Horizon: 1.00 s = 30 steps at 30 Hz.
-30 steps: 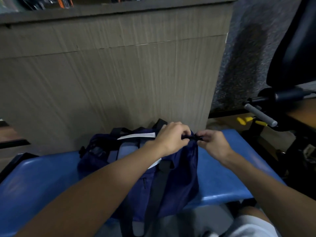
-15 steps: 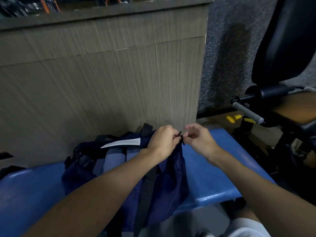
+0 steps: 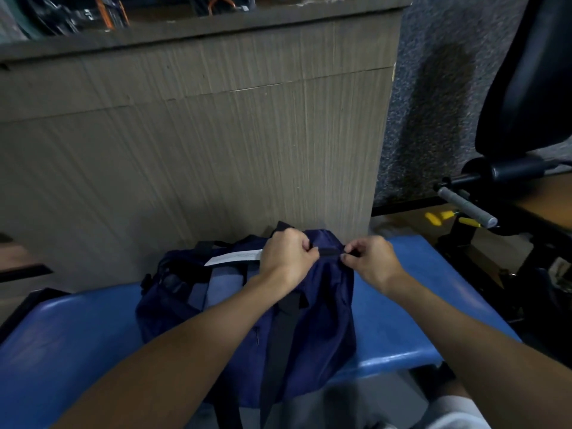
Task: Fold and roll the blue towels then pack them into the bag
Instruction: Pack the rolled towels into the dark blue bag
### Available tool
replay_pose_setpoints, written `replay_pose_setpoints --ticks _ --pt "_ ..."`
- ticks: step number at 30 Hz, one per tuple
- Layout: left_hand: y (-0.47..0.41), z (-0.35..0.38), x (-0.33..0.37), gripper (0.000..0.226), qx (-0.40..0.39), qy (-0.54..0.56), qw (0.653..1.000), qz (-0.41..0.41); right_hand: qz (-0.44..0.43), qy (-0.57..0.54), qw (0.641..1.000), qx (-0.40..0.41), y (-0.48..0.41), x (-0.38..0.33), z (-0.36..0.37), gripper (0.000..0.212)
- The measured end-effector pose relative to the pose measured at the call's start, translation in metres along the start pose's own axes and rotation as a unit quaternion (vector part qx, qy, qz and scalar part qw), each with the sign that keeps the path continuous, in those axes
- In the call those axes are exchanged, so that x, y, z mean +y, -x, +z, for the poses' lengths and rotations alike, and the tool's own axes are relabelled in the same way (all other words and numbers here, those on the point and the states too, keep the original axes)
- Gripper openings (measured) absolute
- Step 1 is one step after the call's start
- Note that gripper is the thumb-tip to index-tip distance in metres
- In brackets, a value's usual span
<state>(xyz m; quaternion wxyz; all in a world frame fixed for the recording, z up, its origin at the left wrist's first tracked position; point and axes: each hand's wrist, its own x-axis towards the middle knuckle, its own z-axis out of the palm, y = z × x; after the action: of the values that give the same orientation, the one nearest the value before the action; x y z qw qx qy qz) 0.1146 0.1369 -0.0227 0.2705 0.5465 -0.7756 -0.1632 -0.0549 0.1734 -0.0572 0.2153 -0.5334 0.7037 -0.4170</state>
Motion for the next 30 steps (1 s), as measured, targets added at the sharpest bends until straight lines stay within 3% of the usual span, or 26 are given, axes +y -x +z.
replay_pose_setpoints --ticks 5,7,8,10,13,25,28,30 --pt "0.010 -0.023 -0.035 0.026 0.015 -0.019 0.998 -0.053 0.028 0.011 0.999 0.011 0.001 0.008 -0.002 0.025" --pt "0.013 -0.031 -0.047 0.026 0.027 -0.004 0.997 -0.069 0.016 0.068 0.997 0.014 0.003 0.005 0.000 0.019" --pt "0.014 -0.035 -0.051 0.026 0.030 0.005 0.997 -0.071 -0.014 0.137 0.990 0.024 0.005 -0.002 0.003 0.015" --pt "0.014 -0.040 -0.053 0.025 0.034 0.024 0.997 -0.066 -0.114 0.236 0.964 0.036 0.012 -0.025 0.017 0.032" --pt "0.012 -0.044 -0.051 0.030 0.044 0.042 0.997 -0.055 -0.226 0.267 0.937 -0.010 0.020 -0.063 0.047 0.040" --pt "0.026 -0.082 -0.103 0.026 0.065 0.013 0.993 -0.102 -0.067 0.189 0.980 -0.001 0.011 -0.055 0.058 0.001" --pt "0.032 -0.092 -0.114 0.024 0.070 0.002 0.992 -0.104 -0.072 0.202 0.977 0.001 0.011 -0.061 0.062 0.005" --pt "0.034 -0.095 -0.118 0.022 0.074 0.003 0.993 -0.096 -0.109 0.194 0.975 -0.017 0.013 -0.072 0.072 0.020"
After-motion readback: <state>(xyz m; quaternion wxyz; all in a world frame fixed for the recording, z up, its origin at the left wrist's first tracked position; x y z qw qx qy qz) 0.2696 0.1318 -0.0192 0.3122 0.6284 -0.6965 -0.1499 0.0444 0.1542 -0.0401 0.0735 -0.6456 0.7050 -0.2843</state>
